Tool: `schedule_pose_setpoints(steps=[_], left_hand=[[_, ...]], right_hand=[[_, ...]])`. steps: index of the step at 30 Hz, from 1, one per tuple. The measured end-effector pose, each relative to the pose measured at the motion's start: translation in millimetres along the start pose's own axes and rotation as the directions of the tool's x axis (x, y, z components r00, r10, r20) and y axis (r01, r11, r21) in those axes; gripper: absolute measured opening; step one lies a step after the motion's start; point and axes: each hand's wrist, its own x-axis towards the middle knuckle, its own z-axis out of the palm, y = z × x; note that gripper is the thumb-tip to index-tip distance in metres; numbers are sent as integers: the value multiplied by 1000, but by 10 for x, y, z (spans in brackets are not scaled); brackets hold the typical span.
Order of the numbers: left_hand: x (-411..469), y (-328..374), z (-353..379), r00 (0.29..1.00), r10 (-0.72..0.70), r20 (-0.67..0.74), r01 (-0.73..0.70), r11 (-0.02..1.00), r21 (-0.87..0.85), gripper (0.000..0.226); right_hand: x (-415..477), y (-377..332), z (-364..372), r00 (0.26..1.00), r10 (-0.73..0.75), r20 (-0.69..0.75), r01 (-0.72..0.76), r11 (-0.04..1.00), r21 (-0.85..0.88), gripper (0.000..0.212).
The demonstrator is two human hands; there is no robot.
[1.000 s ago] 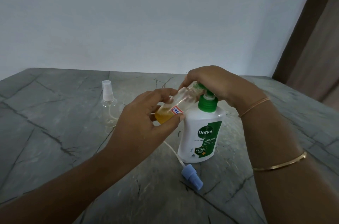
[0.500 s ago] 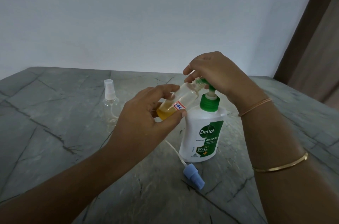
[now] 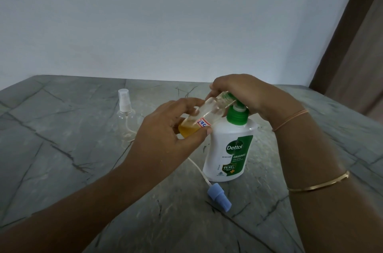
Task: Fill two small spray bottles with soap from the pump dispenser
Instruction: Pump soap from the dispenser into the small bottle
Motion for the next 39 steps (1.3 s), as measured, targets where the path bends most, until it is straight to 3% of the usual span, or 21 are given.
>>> schedule_pose_setpoints(steps=[6,12,19,27,31,34,39], left_hand=[[18,47,-20,999,-32,-18,32,999,-2,46],[10,59,-22,999,-38,-18,38,999,-12,50],[-9,43,-14,999,-31,-18,31,999,-31,44],[-35,17,3,1000,-21,15,22,999,-24,39],[-19,41,-13,999,-33,-5,32,999,-36,42],[-1,61,-19,999,-36,-8,36,999,-35,45],[-1,75,-23,999,-37,-8,37,999,-30,47]], right_hand=[[36,-44,-24,972,-121,-203,136,989,61,24],[22,-60,-20,969,-136,-205,151,987,59,22],[-18,-53,-26,998,-37,-48,37,999,-9,37],[-26,-28,18,999,32,12,-32,998,-46,28],[-19,-56,2,996,-74,-57,72,996,-48,36],[11,-61,-21,980,-112,-165,114,994,-2,29],[6,-73,-10,970,-144,-196,149,989,14,24]])
